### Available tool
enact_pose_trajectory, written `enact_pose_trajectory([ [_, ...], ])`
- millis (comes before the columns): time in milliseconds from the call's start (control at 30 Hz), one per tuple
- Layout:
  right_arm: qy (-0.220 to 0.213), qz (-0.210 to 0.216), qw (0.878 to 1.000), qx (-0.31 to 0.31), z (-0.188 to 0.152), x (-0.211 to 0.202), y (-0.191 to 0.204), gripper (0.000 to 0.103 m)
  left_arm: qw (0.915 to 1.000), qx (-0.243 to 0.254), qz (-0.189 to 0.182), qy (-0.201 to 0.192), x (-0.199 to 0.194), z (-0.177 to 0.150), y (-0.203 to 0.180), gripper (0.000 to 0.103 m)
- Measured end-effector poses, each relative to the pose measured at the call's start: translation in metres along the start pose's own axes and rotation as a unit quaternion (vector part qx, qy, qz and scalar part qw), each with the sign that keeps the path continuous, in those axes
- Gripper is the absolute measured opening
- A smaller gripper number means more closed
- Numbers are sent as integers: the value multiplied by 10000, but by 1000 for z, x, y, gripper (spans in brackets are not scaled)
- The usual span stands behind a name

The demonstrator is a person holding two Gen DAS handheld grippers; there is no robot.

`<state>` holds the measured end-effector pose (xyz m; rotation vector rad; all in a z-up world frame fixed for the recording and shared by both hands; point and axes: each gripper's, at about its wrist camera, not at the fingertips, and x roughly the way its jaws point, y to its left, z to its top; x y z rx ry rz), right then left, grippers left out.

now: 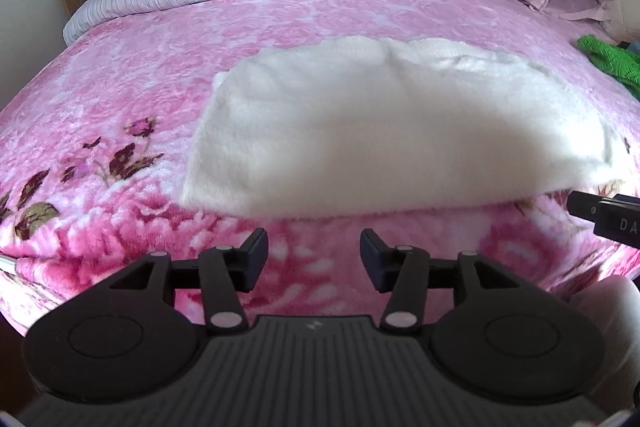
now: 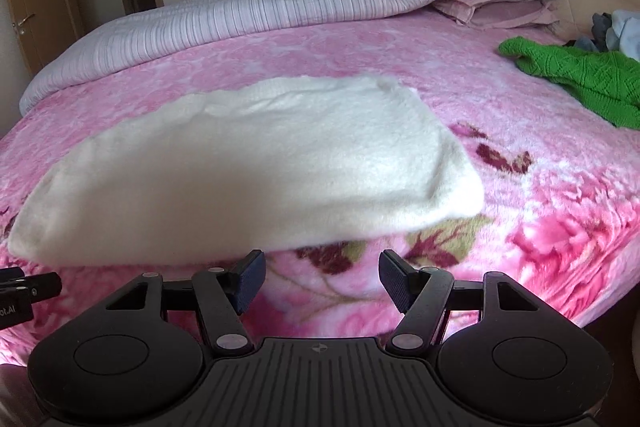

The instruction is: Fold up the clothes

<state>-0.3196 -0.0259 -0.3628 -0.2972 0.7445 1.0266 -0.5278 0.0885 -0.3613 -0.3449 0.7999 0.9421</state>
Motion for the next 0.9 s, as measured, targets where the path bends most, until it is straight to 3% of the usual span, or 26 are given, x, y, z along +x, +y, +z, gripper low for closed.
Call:
enact_pose_trajectory([
  [433,19,-13,10000,58,-9,-12,-2,66,9997,80,-210,10,-8,-11,-9,48],
  [600,26,27,9997,250,-10,-8,-12,66,9953,-195,-912,-270,-8,-10,-1,48],
  [767,-1,162,9932,1151,-7,0,-44,66,9872,-310,-1446,-605,-2,7,-1,45],
  [833,-61,358,9836,1765,-6,3,-62,66,9868,-204,-1472,-641,5,17,-8,40],
  [900,-118,685,9651,2526,-6,6,-82,66,9868,-93,-1472,-668,14,27,-17,36],
])
